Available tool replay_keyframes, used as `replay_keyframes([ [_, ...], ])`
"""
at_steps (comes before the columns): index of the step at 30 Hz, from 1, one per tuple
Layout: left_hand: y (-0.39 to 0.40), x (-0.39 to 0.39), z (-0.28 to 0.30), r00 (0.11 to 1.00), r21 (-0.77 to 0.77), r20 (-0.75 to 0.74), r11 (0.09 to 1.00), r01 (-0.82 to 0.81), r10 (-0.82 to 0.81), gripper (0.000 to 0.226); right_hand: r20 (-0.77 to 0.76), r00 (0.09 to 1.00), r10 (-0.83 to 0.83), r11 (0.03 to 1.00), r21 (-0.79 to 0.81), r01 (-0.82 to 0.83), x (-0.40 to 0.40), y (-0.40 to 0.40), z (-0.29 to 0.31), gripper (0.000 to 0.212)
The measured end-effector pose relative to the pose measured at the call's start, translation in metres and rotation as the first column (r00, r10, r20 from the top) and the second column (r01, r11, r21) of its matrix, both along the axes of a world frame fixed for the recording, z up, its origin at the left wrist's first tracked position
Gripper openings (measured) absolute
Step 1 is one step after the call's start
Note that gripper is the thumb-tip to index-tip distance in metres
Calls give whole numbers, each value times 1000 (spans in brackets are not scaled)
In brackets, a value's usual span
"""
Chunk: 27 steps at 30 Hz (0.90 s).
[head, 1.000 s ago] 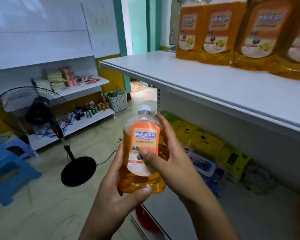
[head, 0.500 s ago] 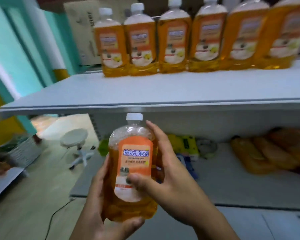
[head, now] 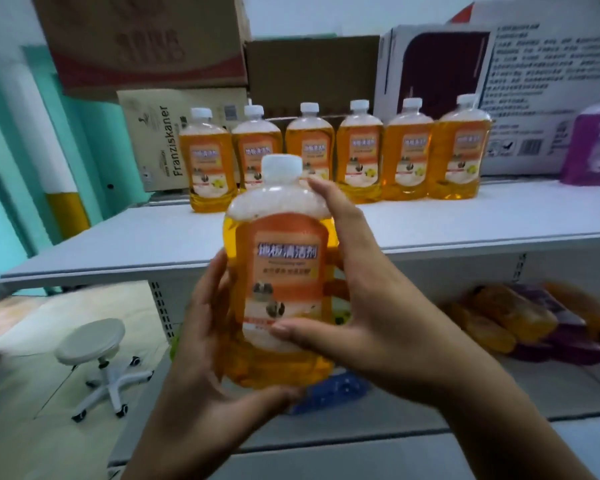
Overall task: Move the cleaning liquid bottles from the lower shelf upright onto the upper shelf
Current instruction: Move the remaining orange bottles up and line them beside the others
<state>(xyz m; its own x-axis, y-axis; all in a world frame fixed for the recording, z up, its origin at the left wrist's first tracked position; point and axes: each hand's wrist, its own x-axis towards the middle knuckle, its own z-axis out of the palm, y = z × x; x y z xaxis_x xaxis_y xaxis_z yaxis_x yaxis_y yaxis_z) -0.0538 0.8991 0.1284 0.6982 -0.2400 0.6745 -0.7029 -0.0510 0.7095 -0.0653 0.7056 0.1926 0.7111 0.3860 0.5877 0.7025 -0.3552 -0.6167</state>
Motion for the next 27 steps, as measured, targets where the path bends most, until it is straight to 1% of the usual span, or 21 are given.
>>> replay_keyframes([
  [3,4,14,30,994,79,95,995,-58,51,128,134,991,-26,999,-33,31,14,8,26,109],
  [6,10,32,55,983,218,150,967,-135,104,121,292,952,-91,992,-57,112,33,18,44,109],
  [8,17,43,67,977,265,145,945,-190,156,122,338,932,-129,981,-91,169,47,26,53,104],
  [13,33,71,78,949,376,113,871,-316,295,126,353,927,-131,959,-192,208,85,37,68,97],
  [15,38,82,80,937,413,90,843,-344,338,121,368,919,-139,940,-243,240,98,44,73,99],
  [17,44,90,81,918,462,61,804,-375,393,106,401,901,-164,914,-282,291,110,54,76,102],
  [19,53,96,83,874,565,54,707,-426,483,91,414,892,-180,899,-298,320,122,61,75,103],
  [21,61,99,85,809,678,34,581,-450,586,88,399,897,-190,896,-304,325,135,67,75,104],
  [22,64,99,84,780,706,20,544,-454,625,91,382,903,-195,895,-308,324,142,70,76,104],
  [23,66,100,83,758,708,11,530,-467,652,92,362,911,-199,895,-312,320,149,75,77,104],
  [24,68,100,82,742,689,4,536,-488,670,91,340,918,-203,895,-316,315,156,80,77,104],
  [27,71,101,81,721,617,-16,574,-538,693,79,311,920,-237,884,-324,338,177,99,75,103],
])
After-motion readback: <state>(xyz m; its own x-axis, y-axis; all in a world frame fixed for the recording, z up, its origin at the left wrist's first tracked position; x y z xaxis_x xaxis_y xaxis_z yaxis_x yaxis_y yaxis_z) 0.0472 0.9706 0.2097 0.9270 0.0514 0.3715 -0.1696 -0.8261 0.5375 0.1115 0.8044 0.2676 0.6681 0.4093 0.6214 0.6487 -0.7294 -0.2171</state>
